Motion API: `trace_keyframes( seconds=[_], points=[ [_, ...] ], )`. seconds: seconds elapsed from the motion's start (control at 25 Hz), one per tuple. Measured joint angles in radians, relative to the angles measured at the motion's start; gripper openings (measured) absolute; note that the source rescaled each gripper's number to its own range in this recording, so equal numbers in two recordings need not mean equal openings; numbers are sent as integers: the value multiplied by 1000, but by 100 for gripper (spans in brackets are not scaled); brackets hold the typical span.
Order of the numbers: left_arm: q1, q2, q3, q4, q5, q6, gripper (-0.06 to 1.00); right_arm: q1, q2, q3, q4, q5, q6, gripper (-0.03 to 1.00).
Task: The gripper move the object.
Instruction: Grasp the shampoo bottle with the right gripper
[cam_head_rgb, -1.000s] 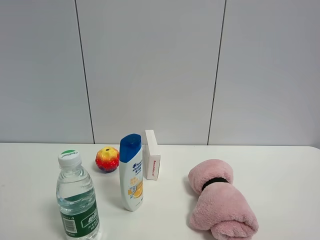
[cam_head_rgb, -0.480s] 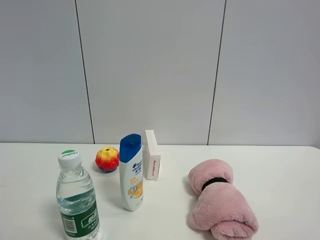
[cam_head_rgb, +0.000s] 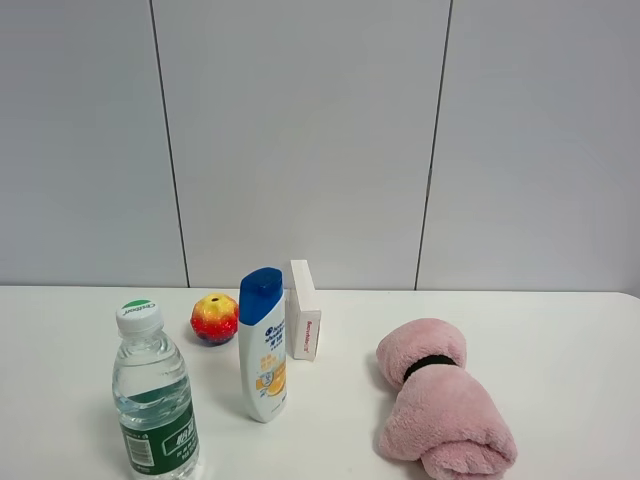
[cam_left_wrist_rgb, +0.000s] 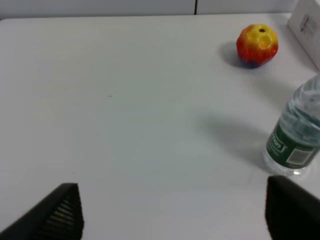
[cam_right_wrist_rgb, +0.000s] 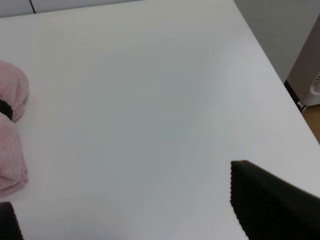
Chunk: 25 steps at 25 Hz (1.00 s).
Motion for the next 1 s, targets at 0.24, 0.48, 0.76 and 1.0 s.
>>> trace_keyframes(
  seconds=[0.24,0.48,0.76,1.0],
  points=[
    [0,0,0,0,0,0,100,0,0,0,0,0,0,100],
    [0,0,0,0,0,0,100,0,0,0,27,0,0,100],
    [0,0,0,0,0,0,100,0,143,-25,83,-12,-10,100],
    [0,0,0,0,0,0,100,0,373,-212,348,-139,-218,99]
  ],
)
